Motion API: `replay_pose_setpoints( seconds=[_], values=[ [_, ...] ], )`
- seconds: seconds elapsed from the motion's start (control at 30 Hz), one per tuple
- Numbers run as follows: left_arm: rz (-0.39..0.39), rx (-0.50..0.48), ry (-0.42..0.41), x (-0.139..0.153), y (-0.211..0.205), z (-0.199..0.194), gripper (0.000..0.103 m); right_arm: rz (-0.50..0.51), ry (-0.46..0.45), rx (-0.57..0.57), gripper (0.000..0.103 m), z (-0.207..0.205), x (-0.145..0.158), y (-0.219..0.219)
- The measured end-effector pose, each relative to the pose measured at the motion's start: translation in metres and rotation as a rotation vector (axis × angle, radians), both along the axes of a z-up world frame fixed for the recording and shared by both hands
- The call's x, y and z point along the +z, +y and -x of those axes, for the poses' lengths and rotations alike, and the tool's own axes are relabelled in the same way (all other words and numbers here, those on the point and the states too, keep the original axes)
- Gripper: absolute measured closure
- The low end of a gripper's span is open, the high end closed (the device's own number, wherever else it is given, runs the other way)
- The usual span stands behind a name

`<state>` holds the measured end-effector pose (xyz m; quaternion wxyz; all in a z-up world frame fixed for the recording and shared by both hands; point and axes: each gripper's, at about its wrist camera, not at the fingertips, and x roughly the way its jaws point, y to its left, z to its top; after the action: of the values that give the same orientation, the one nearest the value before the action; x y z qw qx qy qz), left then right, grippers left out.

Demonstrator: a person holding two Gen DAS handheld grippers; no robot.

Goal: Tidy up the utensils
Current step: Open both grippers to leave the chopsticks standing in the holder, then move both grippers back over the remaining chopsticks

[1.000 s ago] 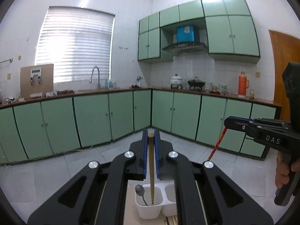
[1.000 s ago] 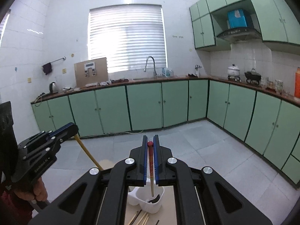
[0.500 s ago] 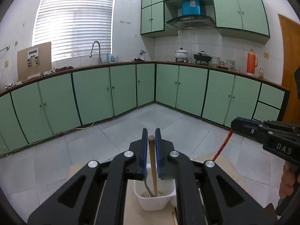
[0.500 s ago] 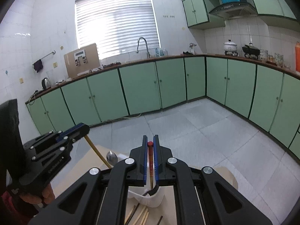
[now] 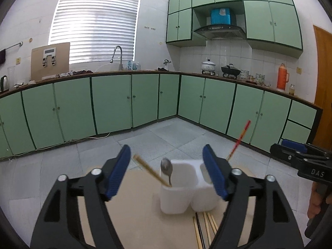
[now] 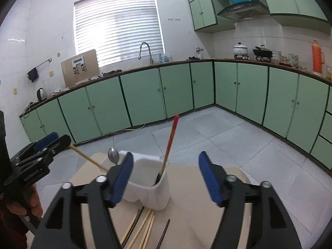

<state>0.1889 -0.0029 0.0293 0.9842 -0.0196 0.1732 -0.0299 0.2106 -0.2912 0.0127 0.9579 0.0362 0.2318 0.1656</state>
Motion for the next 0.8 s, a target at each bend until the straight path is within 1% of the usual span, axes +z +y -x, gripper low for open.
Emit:
replay_pose_setpoints(
  seconds=[0.1,0.17,0.33,0.4,0.5,0.7,0.8],
  values=[
    [0.002,0.003,0.007,-0.010,0.000,0.021,0.024,-0.013,-0.001,-0.012,0.026,0.017,-0.010,0.000],
    [0.005,0.003,0.010,-0.016,0.000,0.034,0.019,-0.004,-0.012,-0.023,0.021,0.031,-0.019,0.002],
    [-0.022,0.004,0.034,-0.038,-0.003,0.061,0.015,0.023,-0.053,-0.068,0.006,0.063,-0.040,0.006],
    [-0.025,0.003,0.043,-0.047,-0.004,0.069,0.014,0.020,-0.063,-0.080,0.006,0.073,-0.047,0.007],
    [-0.039,0.006,0.066,-0.060,-0.005,0.078,0.013,0.019,-0.053,-0.090,0.006,0.084,-0.056,0.004],
    [-0.041,0.009,0.123,-0.083,-0.002,0.095,0.013,-0.002,0.000,-0.116,0.006,0.101,-0.077,-0.002],
    [-0.047,0.007,0.140,-0.092,-0.002,0.104,0.013,0.009,0.035,-0.122,0.006,0.111,-0.089,-0.003]
  ],
)
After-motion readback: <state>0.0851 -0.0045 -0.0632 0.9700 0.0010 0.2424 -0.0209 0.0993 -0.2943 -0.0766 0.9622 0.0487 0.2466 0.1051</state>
